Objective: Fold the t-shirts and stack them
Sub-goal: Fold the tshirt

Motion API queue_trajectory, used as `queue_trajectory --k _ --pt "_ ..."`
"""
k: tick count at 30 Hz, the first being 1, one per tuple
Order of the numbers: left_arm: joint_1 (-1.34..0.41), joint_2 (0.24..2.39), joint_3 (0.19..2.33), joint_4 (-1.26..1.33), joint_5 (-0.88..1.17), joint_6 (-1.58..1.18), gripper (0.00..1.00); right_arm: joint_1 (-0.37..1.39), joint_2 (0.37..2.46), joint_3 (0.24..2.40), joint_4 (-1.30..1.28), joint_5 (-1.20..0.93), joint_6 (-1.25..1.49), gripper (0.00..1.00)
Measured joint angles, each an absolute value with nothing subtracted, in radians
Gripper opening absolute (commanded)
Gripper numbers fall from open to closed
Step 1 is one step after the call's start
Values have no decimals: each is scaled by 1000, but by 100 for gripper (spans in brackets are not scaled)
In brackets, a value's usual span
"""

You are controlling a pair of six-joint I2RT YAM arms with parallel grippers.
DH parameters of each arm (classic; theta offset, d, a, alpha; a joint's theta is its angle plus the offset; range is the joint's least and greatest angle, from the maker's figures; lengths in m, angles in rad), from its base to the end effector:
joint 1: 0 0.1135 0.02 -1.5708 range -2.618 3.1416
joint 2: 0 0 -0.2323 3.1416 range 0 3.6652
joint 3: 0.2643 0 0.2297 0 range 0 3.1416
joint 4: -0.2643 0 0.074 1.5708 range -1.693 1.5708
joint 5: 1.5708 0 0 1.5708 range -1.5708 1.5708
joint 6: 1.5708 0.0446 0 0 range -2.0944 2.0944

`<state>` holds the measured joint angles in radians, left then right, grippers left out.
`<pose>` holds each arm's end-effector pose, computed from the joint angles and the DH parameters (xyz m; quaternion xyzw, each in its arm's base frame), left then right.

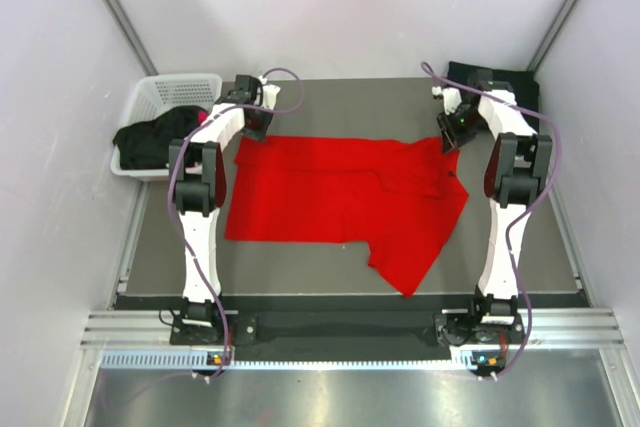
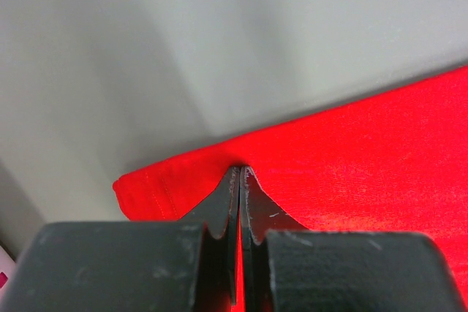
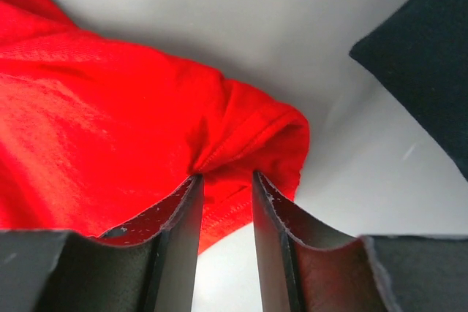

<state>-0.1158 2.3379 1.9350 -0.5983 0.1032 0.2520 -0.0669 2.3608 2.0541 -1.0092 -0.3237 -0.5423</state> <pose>0.4689 -0.0592 0.1493 0.1895 0.9396 -0.0303 0.2833 0.4438 -0.0155 0.1547 -0.2504 0.9466 0.1149 0.1676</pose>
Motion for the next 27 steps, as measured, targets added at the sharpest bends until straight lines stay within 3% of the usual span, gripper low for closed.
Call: queue_trajectory --k 27 --pt "-129 2330 1922 -587 71 261 0 -89 2331 2057 -1067 -496 -557 33"
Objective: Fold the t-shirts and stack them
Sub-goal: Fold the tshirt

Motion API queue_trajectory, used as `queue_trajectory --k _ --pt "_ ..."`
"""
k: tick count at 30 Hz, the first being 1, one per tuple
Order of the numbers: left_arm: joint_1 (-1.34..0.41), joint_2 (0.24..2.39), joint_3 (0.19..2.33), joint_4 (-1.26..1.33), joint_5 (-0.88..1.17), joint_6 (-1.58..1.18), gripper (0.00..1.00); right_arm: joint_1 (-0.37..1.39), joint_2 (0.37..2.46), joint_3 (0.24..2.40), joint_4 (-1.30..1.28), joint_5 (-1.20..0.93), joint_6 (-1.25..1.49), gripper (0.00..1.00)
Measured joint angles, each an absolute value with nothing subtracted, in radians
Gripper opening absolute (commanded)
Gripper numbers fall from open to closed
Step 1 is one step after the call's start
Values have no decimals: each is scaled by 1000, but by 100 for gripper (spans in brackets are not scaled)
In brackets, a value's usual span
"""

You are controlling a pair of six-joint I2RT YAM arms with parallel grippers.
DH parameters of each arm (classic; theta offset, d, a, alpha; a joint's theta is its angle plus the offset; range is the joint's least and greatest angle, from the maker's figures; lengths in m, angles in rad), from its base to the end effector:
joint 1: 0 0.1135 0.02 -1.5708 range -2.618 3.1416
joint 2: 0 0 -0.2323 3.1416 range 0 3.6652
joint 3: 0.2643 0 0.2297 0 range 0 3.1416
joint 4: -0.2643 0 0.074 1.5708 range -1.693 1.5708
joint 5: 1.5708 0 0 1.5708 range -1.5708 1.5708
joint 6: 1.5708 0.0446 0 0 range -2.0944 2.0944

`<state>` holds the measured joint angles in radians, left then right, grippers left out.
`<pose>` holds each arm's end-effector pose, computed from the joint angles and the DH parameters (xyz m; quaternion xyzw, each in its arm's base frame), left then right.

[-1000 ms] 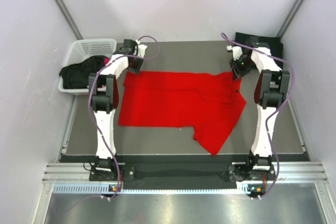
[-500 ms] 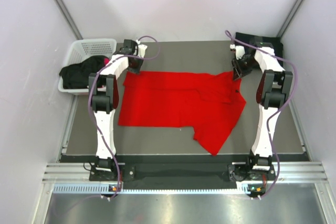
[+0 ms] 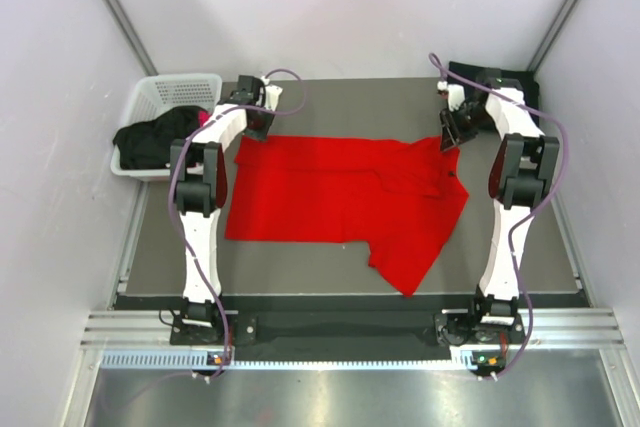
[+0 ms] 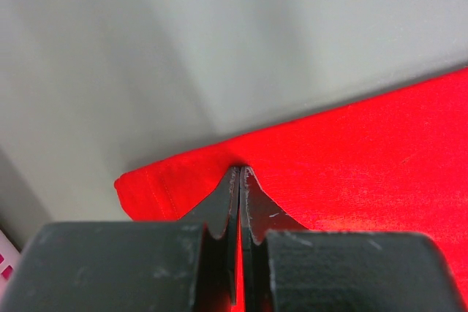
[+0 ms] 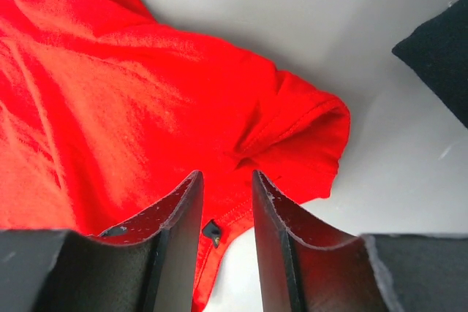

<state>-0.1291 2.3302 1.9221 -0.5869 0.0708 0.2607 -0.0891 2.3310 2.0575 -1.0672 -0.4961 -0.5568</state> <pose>0.4674 -0.0639 0.1497 0.1954 0.9382 -0.0152 0.2854 0.4357 -0.0176 0.1695 -0.2506 0.9302 0.1960 0.1829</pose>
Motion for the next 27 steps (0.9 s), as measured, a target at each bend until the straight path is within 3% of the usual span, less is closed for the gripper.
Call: queue_trajectory --k 7,12,17,27 --pt "-138 2330 1922 -587 47 266 0 -71 2335 2072 -1061 -466 -553 31" --pt "-140 2330 1922 -587 39 268 0 -60 2350 2083 -1055 -442 -549 18" --pt "-141 2330 1922 -587 37 269 0 -59 2363 2083 -1051 -410 -540 26" --pt "-143 2329 1921 -587 32 279 0 -59 2365 2083 -1039 -405 -538 28"
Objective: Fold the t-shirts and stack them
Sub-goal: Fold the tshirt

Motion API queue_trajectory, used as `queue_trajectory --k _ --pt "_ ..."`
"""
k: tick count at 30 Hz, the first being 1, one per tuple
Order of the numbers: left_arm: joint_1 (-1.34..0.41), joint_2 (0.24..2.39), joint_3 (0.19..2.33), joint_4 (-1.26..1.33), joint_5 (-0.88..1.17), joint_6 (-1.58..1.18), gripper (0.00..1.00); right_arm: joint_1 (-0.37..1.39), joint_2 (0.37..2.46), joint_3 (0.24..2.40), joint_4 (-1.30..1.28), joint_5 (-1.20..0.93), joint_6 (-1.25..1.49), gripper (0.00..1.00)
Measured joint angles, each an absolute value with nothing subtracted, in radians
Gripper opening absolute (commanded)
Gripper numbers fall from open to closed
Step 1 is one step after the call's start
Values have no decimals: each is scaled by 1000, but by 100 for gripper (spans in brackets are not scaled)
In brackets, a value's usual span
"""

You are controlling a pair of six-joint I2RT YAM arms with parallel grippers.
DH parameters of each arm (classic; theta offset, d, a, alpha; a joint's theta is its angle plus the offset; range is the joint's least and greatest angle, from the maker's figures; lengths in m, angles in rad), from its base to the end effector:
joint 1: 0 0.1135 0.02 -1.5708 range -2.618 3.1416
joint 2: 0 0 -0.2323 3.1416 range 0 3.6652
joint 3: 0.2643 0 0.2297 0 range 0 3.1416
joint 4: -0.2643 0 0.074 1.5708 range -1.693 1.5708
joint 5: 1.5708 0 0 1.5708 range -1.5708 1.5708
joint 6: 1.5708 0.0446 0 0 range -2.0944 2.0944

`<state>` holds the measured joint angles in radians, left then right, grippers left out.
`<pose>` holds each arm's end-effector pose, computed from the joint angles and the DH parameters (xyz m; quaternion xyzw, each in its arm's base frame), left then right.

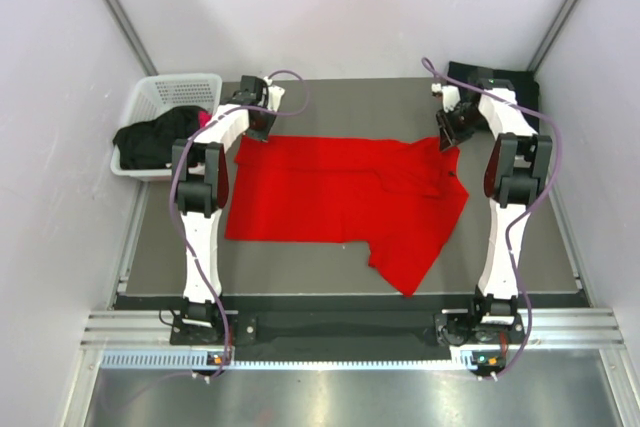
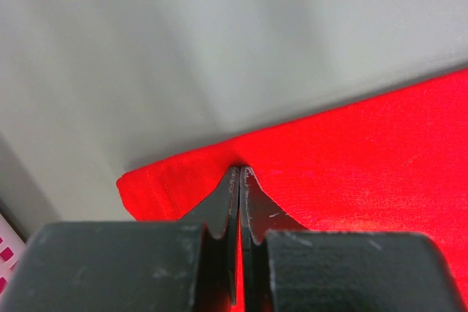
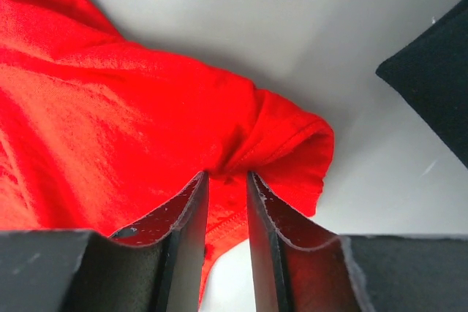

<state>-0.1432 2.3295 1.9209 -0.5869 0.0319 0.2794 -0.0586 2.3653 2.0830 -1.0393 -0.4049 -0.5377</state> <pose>0.4666 -0.0687 0.1496 0.2055 0.9365 0.0040 0.2840 0.4440 -0.0085 0.1607 -0.2549 0.9383 0.1549 0.1750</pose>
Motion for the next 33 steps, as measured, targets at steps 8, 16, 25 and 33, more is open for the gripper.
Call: queue_trajectory --k 8,16,25,33 --pt "-153 2327 1915 -582 6 287 0 -54 2399 2098 -1039 -427 -539 0" --pt "-156 2320 1898 -564 -9 286 0 -61 2389 2089 -1035 -398 -539 0" --pt "-156 2320 1898 -561 -12 281 0 -87 2357 2046 -1036 -370 -539 0" --pt "-156 2320 1898 -561 -13 274 0 -88 2357 2049 -1039 -350 -538 33"
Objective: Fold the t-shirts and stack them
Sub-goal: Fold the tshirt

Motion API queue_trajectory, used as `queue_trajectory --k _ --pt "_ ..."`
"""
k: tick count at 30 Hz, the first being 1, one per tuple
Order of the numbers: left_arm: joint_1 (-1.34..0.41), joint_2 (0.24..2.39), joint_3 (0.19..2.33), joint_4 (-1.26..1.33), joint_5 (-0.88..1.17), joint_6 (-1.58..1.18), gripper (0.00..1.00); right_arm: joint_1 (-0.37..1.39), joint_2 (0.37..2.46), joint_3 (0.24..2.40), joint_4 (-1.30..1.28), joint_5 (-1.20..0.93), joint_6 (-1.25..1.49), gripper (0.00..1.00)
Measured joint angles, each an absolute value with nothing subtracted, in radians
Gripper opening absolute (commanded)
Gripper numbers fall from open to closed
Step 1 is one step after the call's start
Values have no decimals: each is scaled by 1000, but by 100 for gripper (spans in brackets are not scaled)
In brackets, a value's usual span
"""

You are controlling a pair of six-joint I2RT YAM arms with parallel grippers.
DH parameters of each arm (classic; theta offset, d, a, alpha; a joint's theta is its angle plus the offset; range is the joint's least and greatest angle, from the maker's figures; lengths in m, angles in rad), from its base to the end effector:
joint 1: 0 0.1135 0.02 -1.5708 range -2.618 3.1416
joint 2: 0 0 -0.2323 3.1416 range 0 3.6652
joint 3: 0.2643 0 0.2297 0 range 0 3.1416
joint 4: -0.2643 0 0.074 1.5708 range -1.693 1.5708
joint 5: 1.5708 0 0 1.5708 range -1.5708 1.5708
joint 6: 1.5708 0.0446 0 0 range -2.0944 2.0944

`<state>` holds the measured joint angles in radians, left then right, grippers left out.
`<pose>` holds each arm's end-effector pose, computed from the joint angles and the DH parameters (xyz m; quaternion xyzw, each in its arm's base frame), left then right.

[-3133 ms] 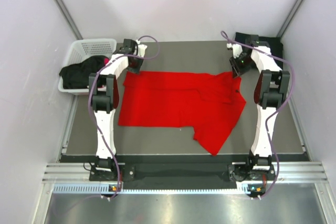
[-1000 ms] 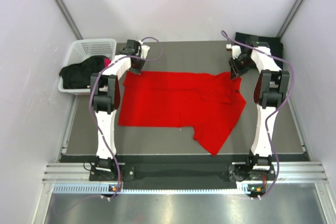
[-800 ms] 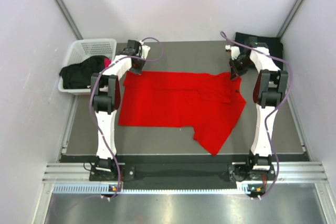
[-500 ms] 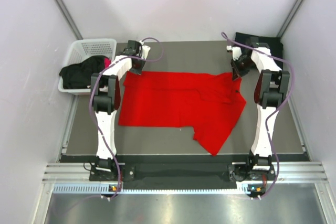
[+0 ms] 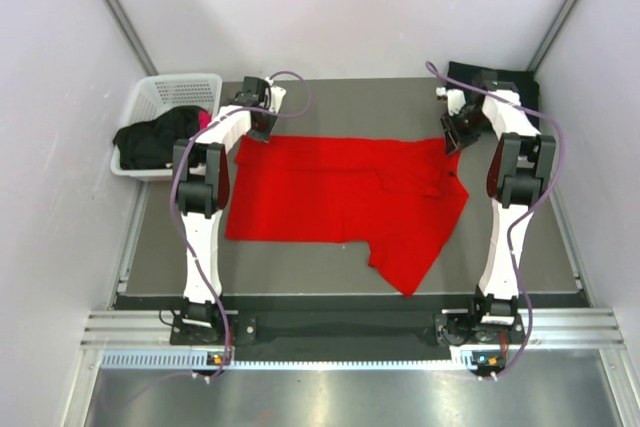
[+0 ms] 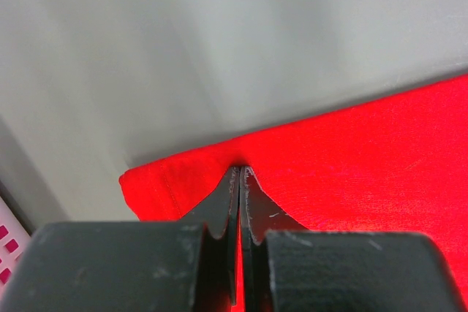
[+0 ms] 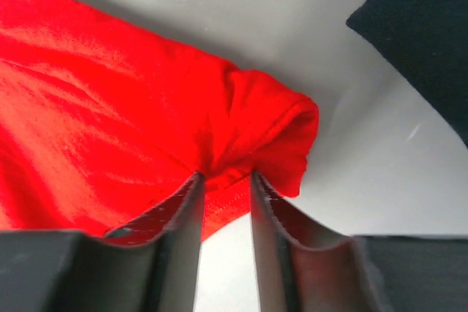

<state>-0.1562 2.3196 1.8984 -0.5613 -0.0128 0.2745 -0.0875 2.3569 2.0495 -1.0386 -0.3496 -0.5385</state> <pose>0.4652 -0.0727 0.1491 0.2027 0.9353 0.0232 0.2891 0.4394 -0.0232 0.1548 -0.2378 0.9494 0.1304 0.1583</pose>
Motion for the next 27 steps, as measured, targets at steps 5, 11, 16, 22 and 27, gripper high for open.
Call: queue_trajectory --k 5,11,16,22,27 --pt "-156 2320 1900 -562 -13 271 0 -87 2323 2056 -1040 -352 -538 34" --pt "-156 2320 1900 -562 -14 271 0 -73 2254 2102 -1035 -393 -536 31" --pt "-156 2320 1900 -562 -18 271 0 -42 2268 2117 -1029 -386 -531 31" --pt "-156 2320 1900 -561 -29 272 0 -20 2348 2130 -1015 -342 -530 27" --pt "-156 2320 1900 -561 -48 272 0 -16 2387 2128 -1014 -300 -530 26"
